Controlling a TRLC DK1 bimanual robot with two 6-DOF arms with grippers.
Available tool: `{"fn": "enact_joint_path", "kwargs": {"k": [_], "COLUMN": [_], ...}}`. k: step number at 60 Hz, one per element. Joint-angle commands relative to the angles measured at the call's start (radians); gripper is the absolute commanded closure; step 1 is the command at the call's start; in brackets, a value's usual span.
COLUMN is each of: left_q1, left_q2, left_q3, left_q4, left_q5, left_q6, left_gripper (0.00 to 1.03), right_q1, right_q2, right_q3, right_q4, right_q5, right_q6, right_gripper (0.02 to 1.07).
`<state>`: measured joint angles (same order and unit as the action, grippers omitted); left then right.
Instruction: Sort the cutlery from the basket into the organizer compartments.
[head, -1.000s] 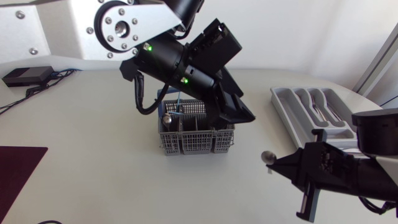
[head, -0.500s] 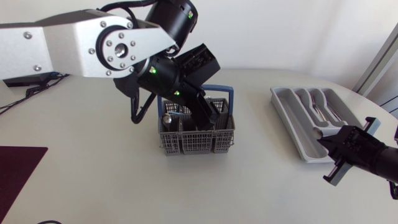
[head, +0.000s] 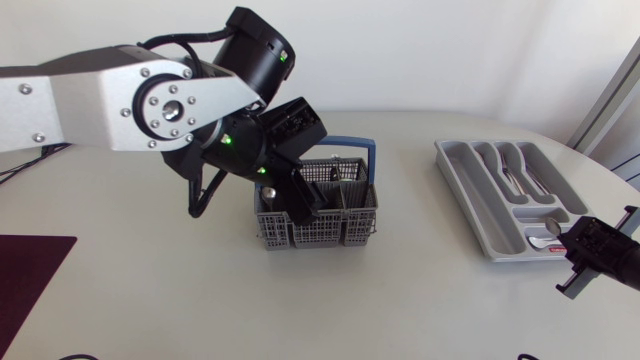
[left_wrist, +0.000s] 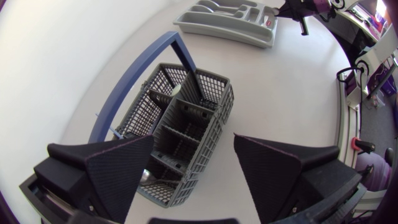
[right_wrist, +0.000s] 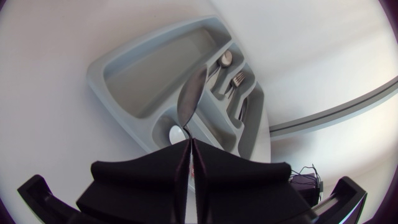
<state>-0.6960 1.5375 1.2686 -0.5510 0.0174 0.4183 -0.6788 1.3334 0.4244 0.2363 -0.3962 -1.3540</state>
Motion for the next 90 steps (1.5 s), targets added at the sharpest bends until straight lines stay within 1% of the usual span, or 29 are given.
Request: {"fn": "enact_joint_path", "kwargs": {"k": [1, 8, 15, 24, 29, 31, 33, 35, 43, 46, 58, 66, 69, 73, 78, 83, 90], "left_q1": [0.021, 0.030, 0.032, 0.032, 0.032, 0.032, 0.032, 0.033, 0.044, 0.047, 0.055, 0.079, 0.085, 0.096, 0.112, 0.124, 0.142], "left_q2": [-0.043, -0.056, -0.065, -0.076, -0.083, -0.088, -0.093, -0.099, -0.119, -0.126, -0.174, -0.205, -0.217, -0.232, -0.247, -0.255, -0.267], "left_q3": [-0.023, -0.037, -0.051, -0.060, -0.069, -0.074, -0.078, -0.083, -0.100, -0.107, -0.147, -0.169, -0.178, -0.189, -0.206, -0.222, -0.238], "left_q4": [0.002, 0.000, 0.000, -0.001, -0.004, -0.004, -0.004, -0.004, -0.004, -0.004, -0.004, -0.006, -0.007, -0.007, -0.007, -0.006, -0.006], "left_q5": [-0.008, -0.008, -0.013, -0.016, -0.020, -0.020, -0.022, -0.025, -0.027, -0.028, -0.033, -0.033, -0.034, -0.034, -0.034, -0.033, -0.033], "left_q6": [-0.010, -0.010, -0.010, -0.012, -0.012, -0.012, -0.013, -0.013, -0.013, -0.013, -0.016, -0.016, -0.016, -0.016, -0.016, -0.015, -0.012], "left_gripper": [0.15, 0.15, 0.15, 0.15, 0.15, 0.15, 0.15, 0.15, 0.15, 0.15, 0.15, 0.15, 0.15, 0.15, 0.15, 0.15, 0.15], "right_q1": [-0.030, -0.053, -0.065, -0.077, -0.087, -0.088, -0.090, -0.091, -0.091, -0.091, -0.096, -0.113, -0.122, -0.137, -0.146, -0.150, -0.131], "right_q2": [0.069, 0.156, 0.214, 0.294, 0.303, 0.305, 0.305, 0.305, 0.302, 0.296, 0.266, 0.224, 0.201, 0.165, 0.112, 0.059, -0.011], "right_q3": [0.039, 0.073, 0.105, 0.123, 0.113, 0.106, 0.097, 0.091, 0.066, 0.059, 0.050, 0.054, 0.057, 0.062, 0.086, 0.113, 0.102], "right_q4": [0.051, 0.103, 0.118, 0.181, 0.196, 0.196, 0.201, 0.202, 0.221, 0.221, 0.222, 0.213, 0.201, 0.155, 0.051, -0.066, -0.147], "right_q5": [-0.009, -0.007, -0.003, 0.007, 0.005, 0.007, 0.007, 0.007, 0.013, 0.014, 0.020, 0.019, 0.019, 0.010, -0.010, -0.043, -0.064], "right_q6": [-0.056, -0.079, -0.096, -0.119, -0.146, -0.158, -0.175, -0.183, -0.200, -0.200, -0.198, -0.180, -0.162, -0.157, -0.112, -0.060, 0.015], "right_gripper": [1.00, 1.00, 1.00, 0.99, 0.98, 0.95, 0.91, 0.85, 0.53, 0.45, 0.24, 0.17, 0.15, 0.14, 0.14, 0.11, 0.11]}}
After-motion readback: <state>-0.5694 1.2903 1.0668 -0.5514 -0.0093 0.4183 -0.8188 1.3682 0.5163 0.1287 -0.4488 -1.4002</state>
